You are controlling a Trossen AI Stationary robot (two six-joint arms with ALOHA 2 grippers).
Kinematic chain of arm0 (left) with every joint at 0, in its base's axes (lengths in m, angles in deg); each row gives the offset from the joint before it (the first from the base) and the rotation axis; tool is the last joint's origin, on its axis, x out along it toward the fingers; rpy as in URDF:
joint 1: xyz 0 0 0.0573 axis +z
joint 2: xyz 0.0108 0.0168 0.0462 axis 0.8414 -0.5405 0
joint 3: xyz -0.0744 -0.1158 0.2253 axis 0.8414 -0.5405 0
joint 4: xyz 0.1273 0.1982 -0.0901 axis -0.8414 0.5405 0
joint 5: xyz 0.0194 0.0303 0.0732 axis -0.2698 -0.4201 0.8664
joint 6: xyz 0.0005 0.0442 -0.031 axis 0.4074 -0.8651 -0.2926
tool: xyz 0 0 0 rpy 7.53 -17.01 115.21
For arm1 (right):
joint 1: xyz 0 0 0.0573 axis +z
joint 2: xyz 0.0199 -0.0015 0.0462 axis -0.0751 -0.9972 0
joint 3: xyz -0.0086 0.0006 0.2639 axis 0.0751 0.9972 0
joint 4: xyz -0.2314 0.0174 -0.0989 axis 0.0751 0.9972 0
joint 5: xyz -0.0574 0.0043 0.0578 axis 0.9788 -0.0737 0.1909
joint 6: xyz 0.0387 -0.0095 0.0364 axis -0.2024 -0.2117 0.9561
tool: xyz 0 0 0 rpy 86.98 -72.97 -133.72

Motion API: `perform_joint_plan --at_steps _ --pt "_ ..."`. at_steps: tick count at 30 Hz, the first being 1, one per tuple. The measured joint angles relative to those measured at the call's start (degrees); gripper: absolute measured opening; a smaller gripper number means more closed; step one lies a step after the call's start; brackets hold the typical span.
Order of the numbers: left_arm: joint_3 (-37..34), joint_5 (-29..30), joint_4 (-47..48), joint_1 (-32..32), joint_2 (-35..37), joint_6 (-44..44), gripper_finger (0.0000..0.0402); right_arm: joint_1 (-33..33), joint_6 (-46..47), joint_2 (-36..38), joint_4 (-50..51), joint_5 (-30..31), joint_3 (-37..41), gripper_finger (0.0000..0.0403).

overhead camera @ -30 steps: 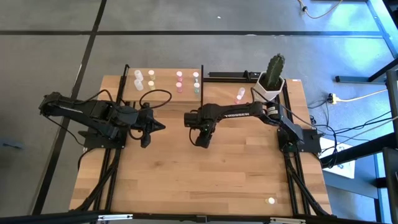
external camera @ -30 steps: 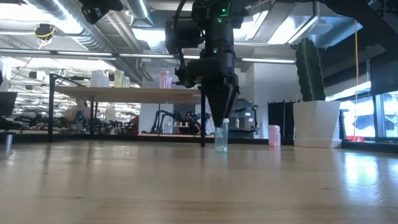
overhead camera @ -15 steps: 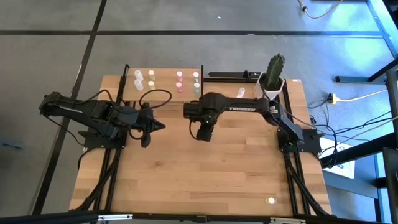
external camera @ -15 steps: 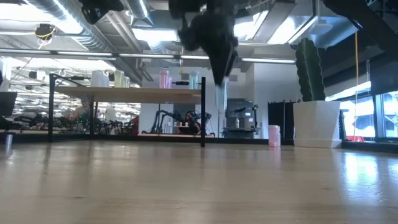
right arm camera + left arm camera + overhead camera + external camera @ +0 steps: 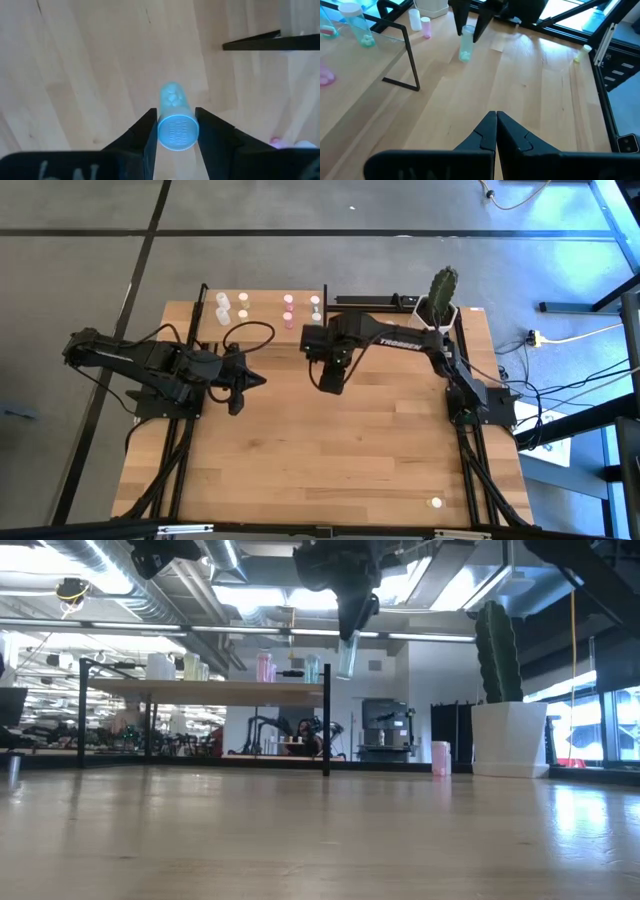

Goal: Pick and place medicine bottles onto shelf by color
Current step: Put the green pill bottle on the shelf and align it with the other green pill bottles

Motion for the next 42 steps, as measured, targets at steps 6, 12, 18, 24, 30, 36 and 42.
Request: perform_joint_plan --at_steps 6,12,18,24,30,36,42 --pt "0.0 0.7 0.0 0.0 0.0 0.1 0.0 -1.6 -1.9 0.0 0.3 0.0 0.0 0.0122" --pt "0.0 1.7 0.0 0.0 0.0 0.1 0.0 -3.1 -4.0 1.2 0.3 0.0 0.0 0.0122" --pt "0.0 1.8 0.0 0.0 0.0 0.1 0.0 -5.1 -3.9 3.8 -0.9 0.5 0.1 0.0122" --pt "0.0 2.8 0.0 0.0 0.0 0.1 0.0 -6.2 -2.7 7.8 -5.0 5.5 0.0 0.0122" --pt "0.0 3.0 0.0 0.0 0.0 0.1 0.0 -6.4 -5.9 9.9 -13.4 5.4 -0.1 0.0122" --pt "0.0 3.1 0.0 0.0 0.0 0.1 0.0 -6.4 -9.8 8.7 -16.4 -1.3 0.3 0.0122" --pt "0.0 3.3 0.0 0.0 0.0 0.1 0.0 -6.5 -9.7 7.0 -15.5 -1.7 0.3 0.0122"
